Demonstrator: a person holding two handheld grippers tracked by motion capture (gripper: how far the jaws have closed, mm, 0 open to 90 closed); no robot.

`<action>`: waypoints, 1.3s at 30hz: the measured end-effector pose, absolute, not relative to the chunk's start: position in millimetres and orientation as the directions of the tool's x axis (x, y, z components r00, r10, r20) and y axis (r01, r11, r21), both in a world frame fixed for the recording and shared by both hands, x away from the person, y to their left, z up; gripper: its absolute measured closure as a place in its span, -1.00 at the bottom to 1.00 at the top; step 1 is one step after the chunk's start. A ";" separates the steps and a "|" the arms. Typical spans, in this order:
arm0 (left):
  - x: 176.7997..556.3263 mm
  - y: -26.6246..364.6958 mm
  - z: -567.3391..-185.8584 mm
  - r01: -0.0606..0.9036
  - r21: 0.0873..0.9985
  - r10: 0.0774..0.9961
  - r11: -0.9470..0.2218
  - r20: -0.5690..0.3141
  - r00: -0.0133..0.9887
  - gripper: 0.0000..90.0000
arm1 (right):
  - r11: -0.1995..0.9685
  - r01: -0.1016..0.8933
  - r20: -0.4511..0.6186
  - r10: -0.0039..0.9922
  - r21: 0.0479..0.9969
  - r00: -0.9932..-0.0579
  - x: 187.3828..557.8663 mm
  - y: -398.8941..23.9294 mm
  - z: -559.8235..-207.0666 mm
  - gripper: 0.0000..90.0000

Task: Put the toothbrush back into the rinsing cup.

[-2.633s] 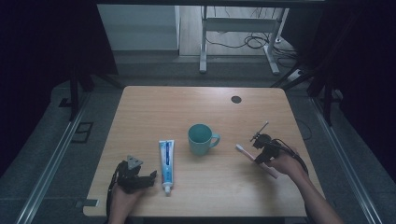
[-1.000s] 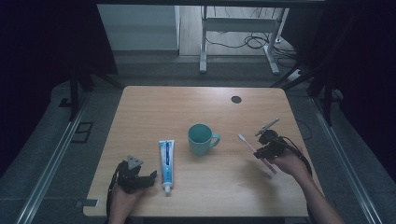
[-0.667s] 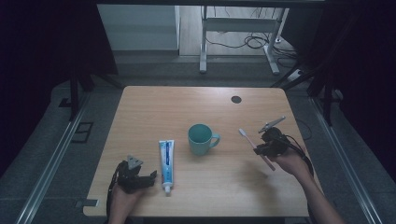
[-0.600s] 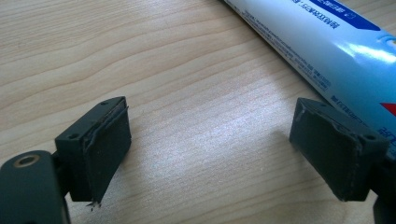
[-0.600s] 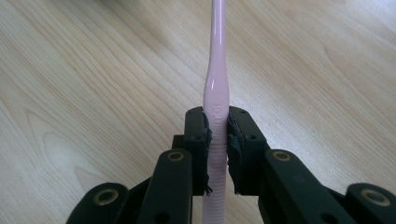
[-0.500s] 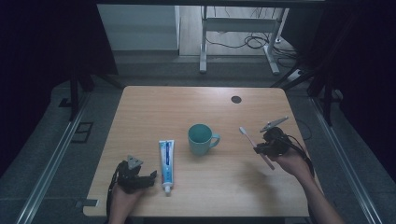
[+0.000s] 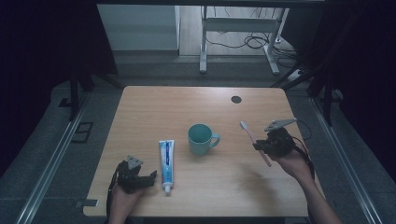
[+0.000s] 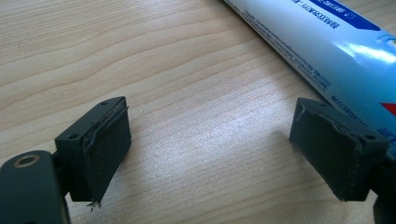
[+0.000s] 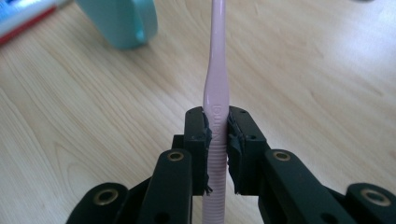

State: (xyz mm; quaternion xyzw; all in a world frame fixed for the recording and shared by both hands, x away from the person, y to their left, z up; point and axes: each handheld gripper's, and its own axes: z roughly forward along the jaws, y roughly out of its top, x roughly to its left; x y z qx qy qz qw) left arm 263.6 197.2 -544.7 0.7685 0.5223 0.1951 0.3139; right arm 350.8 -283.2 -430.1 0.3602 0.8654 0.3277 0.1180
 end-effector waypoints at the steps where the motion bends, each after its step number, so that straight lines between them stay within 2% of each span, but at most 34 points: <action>1: 263.6 197.2 -544.7 0.680 0.686 0.925 -0.258 -0.028 0.378 -0.72 | 0.522 0.540 0.033 0.698 0.661 -0.715 350.5 -282.9 -429.2 0.74; 16: 263.6 197.0 -544.8 0.680 0.687 0.926 -0.255 -0.029 0.377 -0.72 | 0.446 0.470 0.044 0.688 0.762 -0.725 349.0 -269.6 -413.6 0.74; 39: 264.0 197.4 -544.9 0.676 0.689 0.924 -0.261 -0.025 0.382 -0.72 | 0.415 0.412 0.052 0.650 0.811 -0.758 354.3 -238.0 -396.9 0.74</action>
